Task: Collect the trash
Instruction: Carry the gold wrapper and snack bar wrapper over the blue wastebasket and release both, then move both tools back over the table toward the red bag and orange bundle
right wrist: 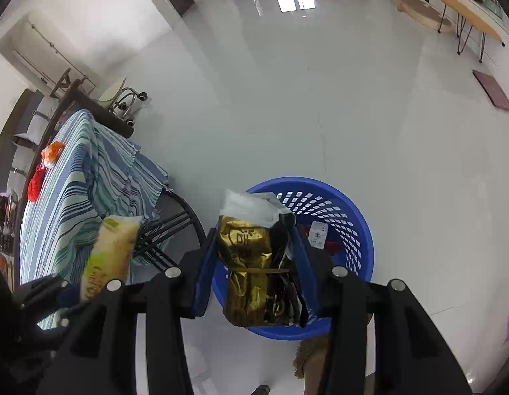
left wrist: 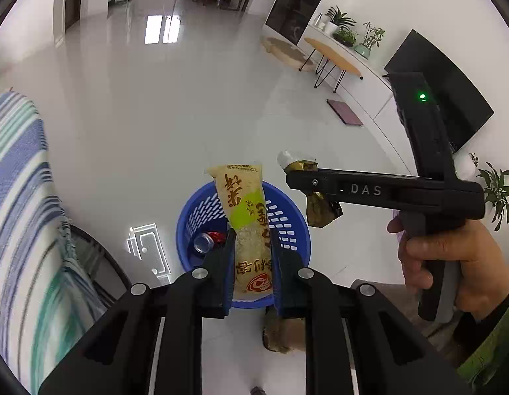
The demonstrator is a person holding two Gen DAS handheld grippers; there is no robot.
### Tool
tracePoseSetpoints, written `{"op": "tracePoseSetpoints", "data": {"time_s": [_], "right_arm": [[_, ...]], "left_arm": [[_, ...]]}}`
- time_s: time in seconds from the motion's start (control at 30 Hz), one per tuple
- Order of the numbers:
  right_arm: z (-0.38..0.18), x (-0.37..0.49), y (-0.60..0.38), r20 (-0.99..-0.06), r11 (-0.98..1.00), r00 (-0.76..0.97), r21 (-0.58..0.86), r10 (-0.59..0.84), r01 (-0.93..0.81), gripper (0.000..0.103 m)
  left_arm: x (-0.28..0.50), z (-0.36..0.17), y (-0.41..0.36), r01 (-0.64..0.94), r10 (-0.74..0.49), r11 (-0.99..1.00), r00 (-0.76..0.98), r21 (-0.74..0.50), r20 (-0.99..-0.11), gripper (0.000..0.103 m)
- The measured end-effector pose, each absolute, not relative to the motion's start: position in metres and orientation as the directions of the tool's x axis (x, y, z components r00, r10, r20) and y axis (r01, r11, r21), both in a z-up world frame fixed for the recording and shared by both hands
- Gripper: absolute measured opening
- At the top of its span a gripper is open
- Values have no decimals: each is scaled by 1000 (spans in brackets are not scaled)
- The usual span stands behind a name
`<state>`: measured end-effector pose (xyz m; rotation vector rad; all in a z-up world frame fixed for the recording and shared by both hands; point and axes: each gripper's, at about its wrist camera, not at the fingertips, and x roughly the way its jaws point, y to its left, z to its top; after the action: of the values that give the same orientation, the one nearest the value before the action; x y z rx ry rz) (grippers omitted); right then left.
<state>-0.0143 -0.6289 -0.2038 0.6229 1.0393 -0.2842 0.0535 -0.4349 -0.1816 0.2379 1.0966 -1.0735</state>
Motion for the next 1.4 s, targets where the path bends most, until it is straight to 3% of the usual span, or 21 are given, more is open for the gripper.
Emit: {"op": "tracePoseSetpoints", "data": {"time_s": [0.13,0.2,0.27,0.43,0.57,0.63,0.9,1.07,1.23,1.4], "right_arm": [[-211,-19,-644,-861,756,504,373,66,538,51],[-214,-20,-651,-861,749,505,374,60,547,62],[-212,-21,-654,-860,747,508,365,43,556,65],[-193,-30,-659,-838,761,543,317,-56,567,75],[-173,-35,-648,-807,779,573,266,-142,568,97],[-169,-33,-635,-804,795,575,245,-154,555,97],[-149,4,-516,-722,937,655,28,-222,348,97],[-134,33,-417,-703,985,709,77,-55,153,97],[-128,77,-317,-743,995,663,70,97,-67,97],[-141,109,-265,-778,988,618,23,113,-151,97]], "left_arm": [[58,-215,-468,783,-567,514,2,-351,-824,20],[59,-227,-481,776,-560,523,2,-351,-829,28],[63,-234,-489,767,-558,533,2,-357,-830,53],[61,-221,-478,775,-564,546,60,-318,-824,70],[56,-185,-443,786,-581,561,150,-259,-800,87],[50,-165,-416,794,-587,567,202,-219,-784,93],[52,-112,-276,760,-559,637,344,-126,-754,98],[81,-115,-174,670,-452,740,439,-52,-776,98],[114,-116,-95,573,-338,819,513,21,-789,98],[125,-116,-43,508,-272,859,558,62,-784,98]]}}
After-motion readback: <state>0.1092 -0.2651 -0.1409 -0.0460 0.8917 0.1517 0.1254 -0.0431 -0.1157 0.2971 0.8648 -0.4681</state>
